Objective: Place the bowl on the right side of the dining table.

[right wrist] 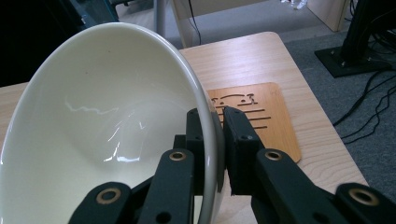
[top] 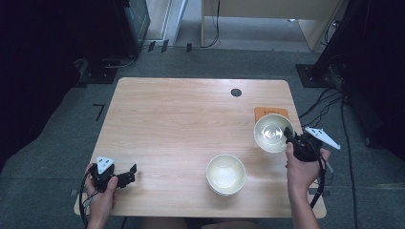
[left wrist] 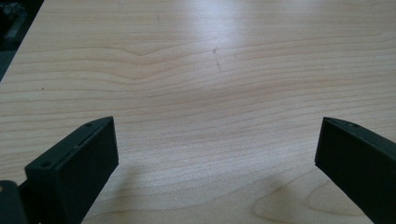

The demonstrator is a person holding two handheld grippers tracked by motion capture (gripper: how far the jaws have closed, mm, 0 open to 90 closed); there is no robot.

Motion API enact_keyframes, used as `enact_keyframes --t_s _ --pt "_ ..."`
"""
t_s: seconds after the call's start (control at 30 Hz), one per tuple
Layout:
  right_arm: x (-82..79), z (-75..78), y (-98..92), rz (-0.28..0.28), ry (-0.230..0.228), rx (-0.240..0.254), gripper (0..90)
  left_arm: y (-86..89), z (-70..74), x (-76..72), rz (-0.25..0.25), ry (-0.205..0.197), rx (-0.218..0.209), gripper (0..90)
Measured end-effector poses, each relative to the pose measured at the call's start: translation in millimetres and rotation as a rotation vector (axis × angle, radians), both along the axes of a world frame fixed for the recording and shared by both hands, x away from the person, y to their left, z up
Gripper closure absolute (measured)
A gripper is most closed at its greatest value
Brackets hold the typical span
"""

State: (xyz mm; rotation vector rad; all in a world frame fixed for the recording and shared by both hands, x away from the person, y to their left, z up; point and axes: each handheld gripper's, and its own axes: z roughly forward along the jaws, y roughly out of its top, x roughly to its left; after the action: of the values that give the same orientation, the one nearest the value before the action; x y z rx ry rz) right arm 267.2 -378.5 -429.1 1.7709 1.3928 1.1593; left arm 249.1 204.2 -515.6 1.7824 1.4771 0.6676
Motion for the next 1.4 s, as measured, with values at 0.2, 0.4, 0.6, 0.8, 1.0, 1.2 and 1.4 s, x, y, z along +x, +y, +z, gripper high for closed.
enact_keyframes --t_s 0.2,0.4,0.6,0.8,1.0,1.2,1.4 --pt "7.8 -1.6 -3.9 -0.014 0.010 0.005 82.2 0.0 0.0 0.2 0.000 0.002 0.001 0.0" --pt "13.6 -2.5 -7.8 -0.026 0.018 0.007 82.2 0.1 -0.1 0.4 0.000 0.003 0.000 0.0" --pt "20.4 -2.2 -12.1 -0.041 0.026 0.006 82.2 0.1 -0.1 0.5 0.000 0.005 0.000 0.0" --pt "26.6 -2.1 -16.5 -0.059 0.032 0.012 82.2 0.1 -0.2 0.7 -0.001 0.007 0.000 0.0" --pt "35.0 -3.4 -20.9 -0.076 0.047 0.009 82.2 0.1 -0.3 0.9 0.000 0.008 0.000 0.0" --pt "43.6 -6.7 -26.5 -0.095 0.064 0.019 82.2 0.2 -0.3 1.0 0.001 0.009 -0.001 0.0" --pt "51.9 -9.1 -31.1 -0.114 0.083 0.032 82.2 0.2 -0.3 1.1 0.001 0.009 0.000 0.0"
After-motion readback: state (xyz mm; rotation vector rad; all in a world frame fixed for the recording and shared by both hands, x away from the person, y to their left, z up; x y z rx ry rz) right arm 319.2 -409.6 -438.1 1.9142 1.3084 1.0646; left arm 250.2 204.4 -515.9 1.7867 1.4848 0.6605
